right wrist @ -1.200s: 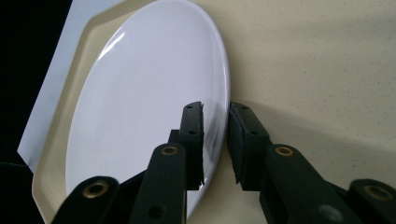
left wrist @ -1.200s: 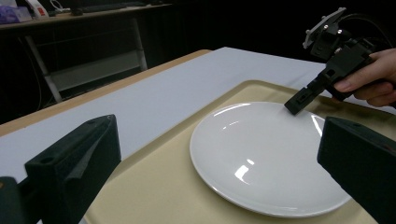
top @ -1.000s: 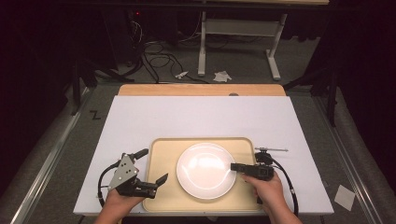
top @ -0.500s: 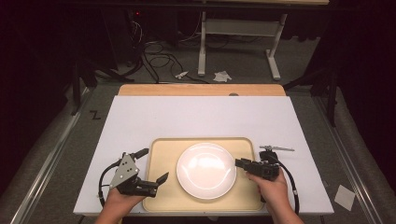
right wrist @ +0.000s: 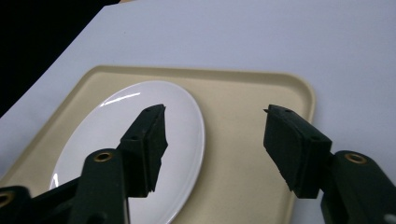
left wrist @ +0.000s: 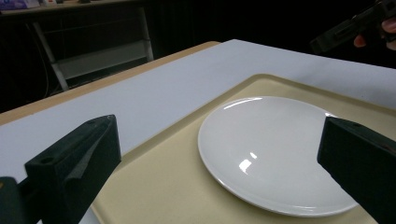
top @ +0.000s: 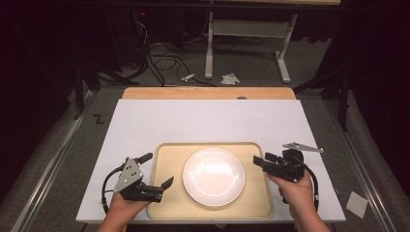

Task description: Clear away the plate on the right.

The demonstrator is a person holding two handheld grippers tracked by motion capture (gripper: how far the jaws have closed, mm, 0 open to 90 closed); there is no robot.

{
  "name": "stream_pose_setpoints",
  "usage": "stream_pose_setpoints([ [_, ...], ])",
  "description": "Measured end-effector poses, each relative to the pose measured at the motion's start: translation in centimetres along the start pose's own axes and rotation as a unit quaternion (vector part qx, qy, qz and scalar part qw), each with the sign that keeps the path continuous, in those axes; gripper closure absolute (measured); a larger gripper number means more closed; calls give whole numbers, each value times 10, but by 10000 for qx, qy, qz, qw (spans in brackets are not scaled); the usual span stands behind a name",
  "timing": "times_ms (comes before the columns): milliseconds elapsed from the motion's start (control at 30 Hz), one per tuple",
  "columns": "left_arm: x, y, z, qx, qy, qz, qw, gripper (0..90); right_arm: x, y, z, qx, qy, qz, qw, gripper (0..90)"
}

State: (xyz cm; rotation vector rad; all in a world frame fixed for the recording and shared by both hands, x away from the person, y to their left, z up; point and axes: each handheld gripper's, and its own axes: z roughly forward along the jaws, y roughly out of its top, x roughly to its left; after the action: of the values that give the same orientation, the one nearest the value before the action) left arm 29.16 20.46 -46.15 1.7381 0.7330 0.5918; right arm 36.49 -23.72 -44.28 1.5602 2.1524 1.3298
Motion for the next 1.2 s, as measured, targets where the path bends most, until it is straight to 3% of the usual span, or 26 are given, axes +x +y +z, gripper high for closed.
stream_pose_setpoints([
  [100,0,0,1,40,6,0,10000,2,0,3,-9,-46,-200,-323,9993,325],
  [267,0,-1,2,102,13,-31,9999,2,-4,1,-26,-196,-407,-604,9972,159],
  [467,-1,-2,5,188,-20,-90,9998,2,-11,-11,-47,-709,-553,-1115,9897,6],
  [600,-6,-1,8,251,-68,-90,9996,2,-16,-27,-59,-1006,-623,-1168,9861,4],
  [700,-9,-2,12,327,-91,-119,9994,2,-17,-36,-68,-1084,-529,-1074,9869,4],
  [833,-10,-3,17,443,-96,-130,9989,2,-12,-38,-67,-1225,-513,-1254,9832,4],
  [967,-10,-3,17,445,-75,-143,9989,2,-14,-39,-61,-1134,-475,-1344,9833,4],
  [1200,-9,-4,16,458,-109,-131,9988,2,-20,-39,-61,-1182,-417,-1153,9854,5],
])
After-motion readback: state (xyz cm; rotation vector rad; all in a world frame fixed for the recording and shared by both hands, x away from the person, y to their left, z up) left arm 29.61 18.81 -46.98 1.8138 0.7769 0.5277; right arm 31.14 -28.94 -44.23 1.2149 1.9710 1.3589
